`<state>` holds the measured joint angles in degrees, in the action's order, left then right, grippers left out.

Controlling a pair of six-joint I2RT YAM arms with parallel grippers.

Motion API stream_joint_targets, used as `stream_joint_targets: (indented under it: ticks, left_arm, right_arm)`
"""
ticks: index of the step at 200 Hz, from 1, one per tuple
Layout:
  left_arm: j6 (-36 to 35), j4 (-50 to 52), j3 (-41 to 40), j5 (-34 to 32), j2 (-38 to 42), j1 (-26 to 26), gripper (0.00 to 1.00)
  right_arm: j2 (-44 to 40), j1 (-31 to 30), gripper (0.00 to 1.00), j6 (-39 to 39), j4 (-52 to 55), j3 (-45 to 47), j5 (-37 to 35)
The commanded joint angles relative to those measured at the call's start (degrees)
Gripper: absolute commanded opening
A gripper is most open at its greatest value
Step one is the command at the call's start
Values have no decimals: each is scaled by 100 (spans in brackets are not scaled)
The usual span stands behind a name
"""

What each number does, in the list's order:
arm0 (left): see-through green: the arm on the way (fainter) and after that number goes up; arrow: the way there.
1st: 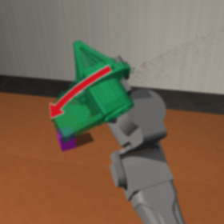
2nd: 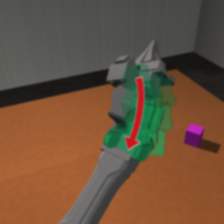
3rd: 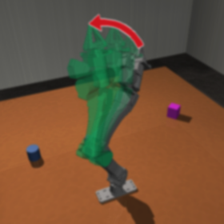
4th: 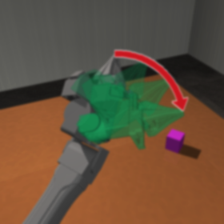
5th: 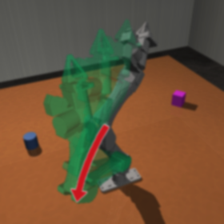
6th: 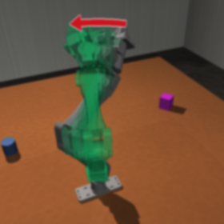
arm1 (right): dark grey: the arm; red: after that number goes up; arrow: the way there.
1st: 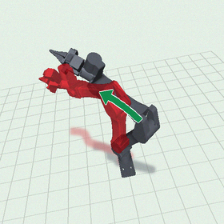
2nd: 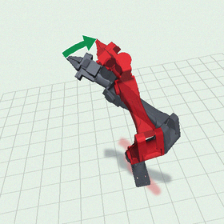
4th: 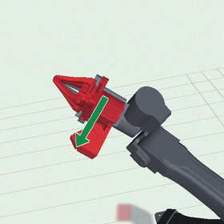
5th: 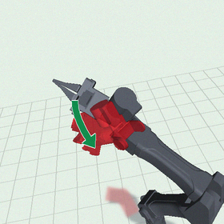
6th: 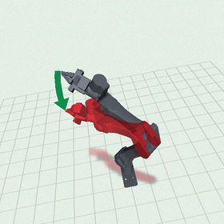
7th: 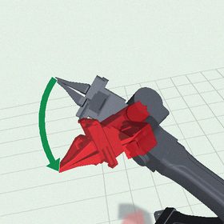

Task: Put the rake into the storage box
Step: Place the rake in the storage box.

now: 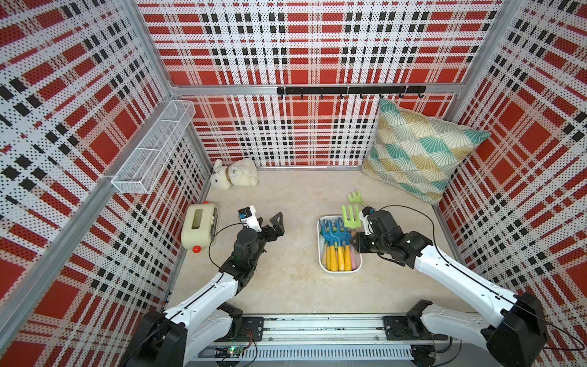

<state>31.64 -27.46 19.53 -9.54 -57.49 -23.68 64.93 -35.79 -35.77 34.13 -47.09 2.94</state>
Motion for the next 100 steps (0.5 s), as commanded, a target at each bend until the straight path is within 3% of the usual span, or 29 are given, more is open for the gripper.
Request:
stream_joint_targets:
  ticks: [1, 53, 100]
  left_arm:
    - [-69, 39, -46, -76, 2, -40, 100]
    - [-79, 39, -55, -93, 18, -49, 100]
    - [-92, 32, -33, -119, -24, -114, 100]
  right_arm:
    - [131, -208, 0, -313, -147, 81, -322]
    - [673, -713, 0, -613, -239, 112, -867]
    - [906, -927, 0, -724, -374, 198, -891]
